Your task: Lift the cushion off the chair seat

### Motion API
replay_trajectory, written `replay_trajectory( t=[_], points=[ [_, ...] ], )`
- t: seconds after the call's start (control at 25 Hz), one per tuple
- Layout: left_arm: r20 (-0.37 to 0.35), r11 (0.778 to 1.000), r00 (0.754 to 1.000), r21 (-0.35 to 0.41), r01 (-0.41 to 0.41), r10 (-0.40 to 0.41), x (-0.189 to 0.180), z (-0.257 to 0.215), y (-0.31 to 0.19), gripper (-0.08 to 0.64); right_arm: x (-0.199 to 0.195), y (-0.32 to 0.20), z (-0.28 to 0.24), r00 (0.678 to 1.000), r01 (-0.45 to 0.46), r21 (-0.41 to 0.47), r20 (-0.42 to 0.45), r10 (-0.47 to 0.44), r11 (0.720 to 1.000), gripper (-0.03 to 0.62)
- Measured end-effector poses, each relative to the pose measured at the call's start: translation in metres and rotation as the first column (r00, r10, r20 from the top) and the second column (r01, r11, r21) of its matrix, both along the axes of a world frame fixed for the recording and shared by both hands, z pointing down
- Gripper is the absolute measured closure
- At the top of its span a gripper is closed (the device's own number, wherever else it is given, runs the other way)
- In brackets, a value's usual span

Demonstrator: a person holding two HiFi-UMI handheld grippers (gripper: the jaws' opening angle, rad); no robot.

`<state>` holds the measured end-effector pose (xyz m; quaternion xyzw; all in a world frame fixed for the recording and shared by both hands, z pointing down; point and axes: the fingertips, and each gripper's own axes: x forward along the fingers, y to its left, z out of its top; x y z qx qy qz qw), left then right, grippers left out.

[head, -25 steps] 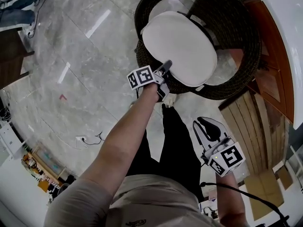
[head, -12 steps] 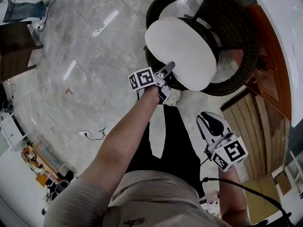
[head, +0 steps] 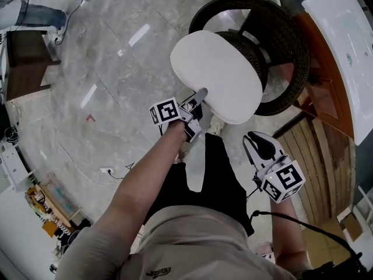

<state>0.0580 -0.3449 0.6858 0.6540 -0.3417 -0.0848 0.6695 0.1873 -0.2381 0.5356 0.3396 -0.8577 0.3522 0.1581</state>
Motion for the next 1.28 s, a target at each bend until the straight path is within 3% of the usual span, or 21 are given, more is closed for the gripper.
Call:
replay_trajectory(
  t=[0.16, 0.28, 0.44, 0.88, 1.28],
  points=[
    [-0.034, 0.999, 0.999, 0.038, 0.005, -0.003, -0.026, -0.042, 0.02, 0.506, -0.016, 0.012, -0.021, 1.0, -0.007, 0.028, -0.026, 0.008, 1.0, 0.525],
    [-0.109, 0.997, 0.994, 0.069, 0.022, -0.015, -0.044, -0.081, 0.038, 0.506, -0.031, 0.025, -0.038, 0.999, -0.013, 0.054, -0.048, 0.016, 0.998, 0.525],
    [-0.09, 0.996, 0.996, 0.087, 0.024, -0.016, -0.087, -0.118, 0.068, 0.506, -0.058, 0.043, -0.065, 0.998, -0.027, 0.091, -0.053, 0.032, 0.996, 0.528],
    [-0.136, 0.985, 0.99, 0.167, 0.044, -0.021, -0.205, -0.217, 0.165, 0.506, -0.144, 0.114, -0.137, 0.993, -0.093, 0.18, -0.054, 0.104, 0.979, 0.539],
    [-0.149, 0.977, 0.987, 0.195, 0.091, -0.062, -0.299, -0.249, 0.255, 0.506, -0.209, 0.186, -0.167, 0.988, -0.109, 0.241, -0.078, 0.132, 0.964, 0.551]
  ],
)
